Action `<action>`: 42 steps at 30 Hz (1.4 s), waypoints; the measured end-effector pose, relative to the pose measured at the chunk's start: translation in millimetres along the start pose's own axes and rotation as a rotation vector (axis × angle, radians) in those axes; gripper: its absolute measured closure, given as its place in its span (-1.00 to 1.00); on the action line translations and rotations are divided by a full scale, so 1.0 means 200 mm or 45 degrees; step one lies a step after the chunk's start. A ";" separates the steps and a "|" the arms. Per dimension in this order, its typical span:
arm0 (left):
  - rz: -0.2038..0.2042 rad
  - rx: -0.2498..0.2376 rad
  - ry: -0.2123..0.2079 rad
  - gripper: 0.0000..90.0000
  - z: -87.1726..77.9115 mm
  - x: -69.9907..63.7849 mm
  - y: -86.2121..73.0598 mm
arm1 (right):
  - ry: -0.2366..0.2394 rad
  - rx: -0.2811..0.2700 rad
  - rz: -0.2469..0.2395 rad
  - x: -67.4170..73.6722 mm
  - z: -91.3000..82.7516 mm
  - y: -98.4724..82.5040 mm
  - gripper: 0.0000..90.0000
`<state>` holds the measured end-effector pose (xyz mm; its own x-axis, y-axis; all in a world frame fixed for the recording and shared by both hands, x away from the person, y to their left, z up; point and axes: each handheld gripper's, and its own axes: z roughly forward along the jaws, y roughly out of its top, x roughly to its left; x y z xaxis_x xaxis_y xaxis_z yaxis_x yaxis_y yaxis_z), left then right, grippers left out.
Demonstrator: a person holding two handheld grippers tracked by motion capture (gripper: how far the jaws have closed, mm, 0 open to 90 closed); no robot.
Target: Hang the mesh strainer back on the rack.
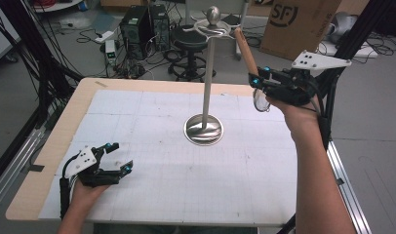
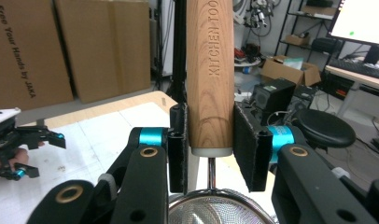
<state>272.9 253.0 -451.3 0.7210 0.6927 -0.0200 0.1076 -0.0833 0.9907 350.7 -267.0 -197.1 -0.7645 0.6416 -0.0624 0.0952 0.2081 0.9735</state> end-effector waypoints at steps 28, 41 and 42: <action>-0.002 0.000 0.001 -0.66 0.00 0.00 0.00 | 0.011 0.083 0.025 -0.01 0.17 -0.03 0.51; -0.002 0.000 0.001 -0.66 0.00 0.00 0.00 | 0.021 0.121 0.027 -0.01 0.23 -0.04 0.51; -0.001 -0.001 0.002 -0.66 0.00 0.00 0.00 | 0.023 0.127 0.026 -0.01 0.24 -0.04 0.51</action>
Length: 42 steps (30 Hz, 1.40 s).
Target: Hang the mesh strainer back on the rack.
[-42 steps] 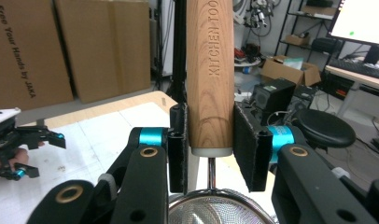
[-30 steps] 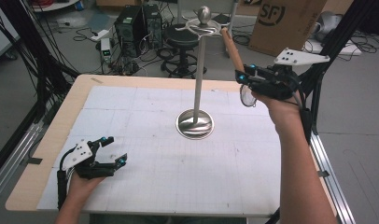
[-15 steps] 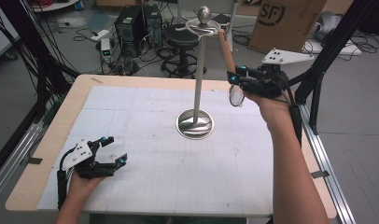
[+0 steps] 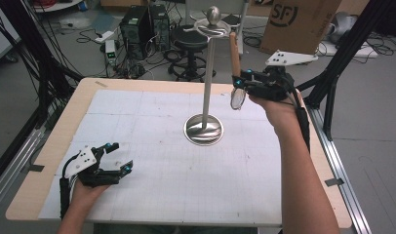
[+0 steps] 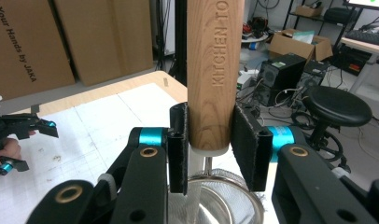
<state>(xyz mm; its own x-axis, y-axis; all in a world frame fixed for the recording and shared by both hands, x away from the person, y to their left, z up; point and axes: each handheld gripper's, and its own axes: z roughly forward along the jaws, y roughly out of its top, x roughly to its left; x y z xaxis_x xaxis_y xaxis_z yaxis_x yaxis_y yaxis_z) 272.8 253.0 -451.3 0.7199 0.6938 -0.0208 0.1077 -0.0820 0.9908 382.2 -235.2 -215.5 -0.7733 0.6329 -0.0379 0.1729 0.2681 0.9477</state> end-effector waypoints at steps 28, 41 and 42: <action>0.002 -0.001 -0.001 -0.66 0.00 0.00 0.00 | -0.029 0.037 -0.023 0.02 0.10 0.04 0.23; 0.006 0.002 0.001 -0.66 0.00 0.00 0.00 | -0.018 0.020 -0.053 0.06 -0.01 0.01 0.08; 0.004 0.002 -0.002 -0.66 0.00 0.00 0.00 | -0.014 0.018 -0.056 0.07 -0.02 0.01 0.07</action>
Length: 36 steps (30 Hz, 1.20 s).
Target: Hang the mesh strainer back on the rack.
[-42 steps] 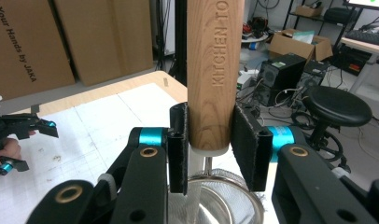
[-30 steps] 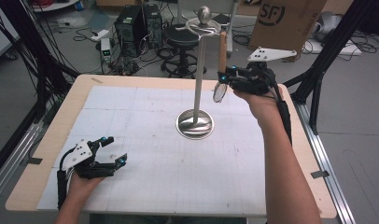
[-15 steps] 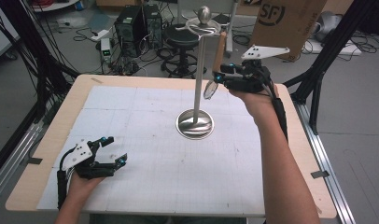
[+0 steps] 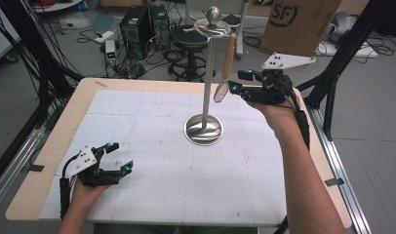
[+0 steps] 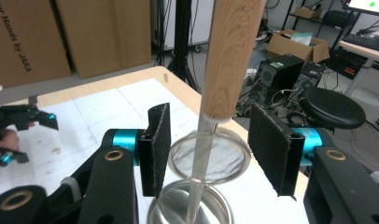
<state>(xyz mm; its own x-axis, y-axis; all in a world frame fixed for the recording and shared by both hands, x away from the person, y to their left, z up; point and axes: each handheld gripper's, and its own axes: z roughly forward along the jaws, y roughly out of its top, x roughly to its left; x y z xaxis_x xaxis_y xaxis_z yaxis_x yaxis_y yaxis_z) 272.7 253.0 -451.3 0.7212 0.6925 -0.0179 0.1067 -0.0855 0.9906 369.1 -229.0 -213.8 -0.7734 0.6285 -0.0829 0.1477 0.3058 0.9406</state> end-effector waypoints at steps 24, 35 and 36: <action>0.006 0.000 0.001 -0.66 0.00 0.00 0.00 | 0.046 -0.047 0.002 0.13 -0.10 -0.28 -0.23; 0.008 -0.001 0.000 -0.66 0.00 0.00 0.00 | 0.072 -0.025 -0.007 0.22 -0.08 -0.44 -0.31; 0.008 -0.002 0.000 -0.66 0.00 0.00 0.00 | 0.070 -0.025 -0.004 0.22 -0.08 -0.46 -0.32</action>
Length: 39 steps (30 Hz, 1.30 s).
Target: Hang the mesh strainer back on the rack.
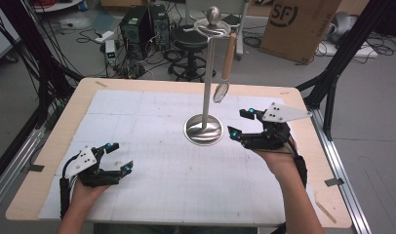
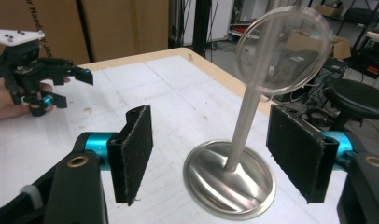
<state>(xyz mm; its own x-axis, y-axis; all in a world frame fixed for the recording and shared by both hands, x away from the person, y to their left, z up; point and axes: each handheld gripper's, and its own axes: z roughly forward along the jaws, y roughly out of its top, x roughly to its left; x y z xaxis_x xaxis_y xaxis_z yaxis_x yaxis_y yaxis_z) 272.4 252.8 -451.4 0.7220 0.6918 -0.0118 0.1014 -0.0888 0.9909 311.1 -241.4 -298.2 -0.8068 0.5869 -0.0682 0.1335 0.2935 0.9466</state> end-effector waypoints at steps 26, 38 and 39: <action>0.000 -0.005 -0.002 -0.66 0.00 0.00 0.00 | 0.048 -0.064 0.118 0.11 0.02 -0.40 -0.50; -0.007 0.000 0.001 -0.66 0.00 0.00 0.00 | 0.085 -0.088 0.158 0.13 0.01 -0.54 -0.58; -0.002 -0.001 0.004 -0.66 0.00 0.00 0.00 | 0.085 -0.091 0.165 0.13 0.01 -0.54 -0.60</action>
<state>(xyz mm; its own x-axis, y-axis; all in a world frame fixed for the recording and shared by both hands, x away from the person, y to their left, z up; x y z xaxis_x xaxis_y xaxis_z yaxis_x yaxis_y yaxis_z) 272.4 252.7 -451.5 0.7197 0.6941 -0.0131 0.1021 -0.0871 0.9910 276.9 -255.5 -403.6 -0.8223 0.5641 0.0747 0.1997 0.1631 0.9662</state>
